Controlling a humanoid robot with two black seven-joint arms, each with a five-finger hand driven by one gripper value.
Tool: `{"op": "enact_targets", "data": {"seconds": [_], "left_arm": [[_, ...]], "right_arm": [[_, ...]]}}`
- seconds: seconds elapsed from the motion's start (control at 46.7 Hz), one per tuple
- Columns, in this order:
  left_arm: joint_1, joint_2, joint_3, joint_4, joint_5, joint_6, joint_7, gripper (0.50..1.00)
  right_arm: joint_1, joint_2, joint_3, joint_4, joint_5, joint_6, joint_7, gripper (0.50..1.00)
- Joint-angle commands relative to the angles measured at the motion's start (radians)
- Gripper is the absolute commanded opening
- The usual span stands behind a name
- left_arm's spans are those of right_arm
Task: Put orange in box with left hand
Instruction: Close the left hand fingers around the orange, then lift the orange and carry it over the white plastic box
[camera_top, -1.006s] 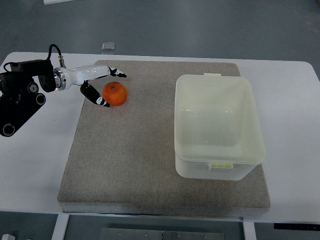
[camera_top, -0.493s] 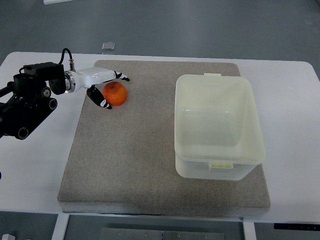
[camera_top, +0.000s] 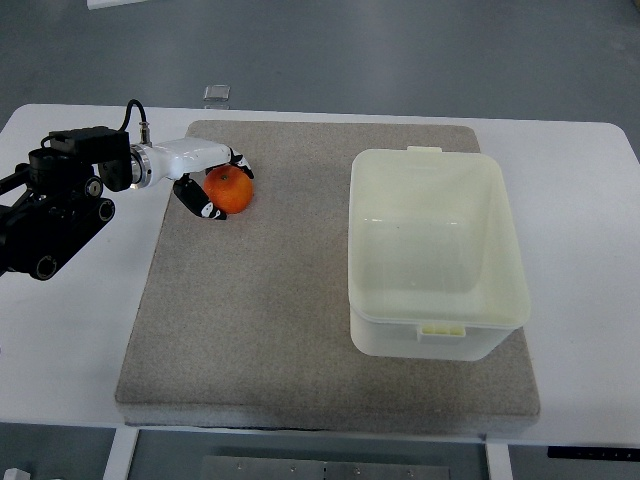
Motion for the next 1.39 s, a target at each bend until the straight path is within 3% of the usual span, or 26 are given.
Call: {"op": "enact_targets", "data": {"seconds": [0.0, 0.15, 0.493, 0.707, 0.985, 1.37], "left_arm": [[-0.009, 0.008, -0.003, -0.002, -0.005, -0.006, 0.0, 0.5], [-0.037, 0.035, -0.009, -0.026, -0.014, -0.012, -0.005, 0.5], [-0.116, 0.212, -0.004, -0.212, -0.252, -0.051, -0.004, 0.5], [-0.141, 0.244, -0.004, -0.355, -0.294, -0.087, -0.004, 0.5], [-0.213, 0.21, -0.001, -0.465, -0.294, -0.167, -0.001, 0.5], [-0.285, -0.018, 0.058, -0.464, -0.28, -0.242, 0.003, 0.5]], "right_arm": [[0.0, 0.0, 0.0, 0.0, 0.0, 0.0, 0.0, 0.932], [0.0, 0.0, 0.0, 0.0, 0.0, 0.0, 0.0, 0.932], [0.0, 0.0, 0.0, 0.0, 0.0, 0.0, 0.0, 0.932], [0.0, 0.0, 0.0, 0.0, 0.0, 0.0, 0.0, 0.932], [0.0, 0.0, 0.0, 0.0, 0.0, 0.0, 0.0, 0.932], [0.0, 0.0, 0.0, 0.0, 0.0, 0.0, 0.0, 0.932]]}}
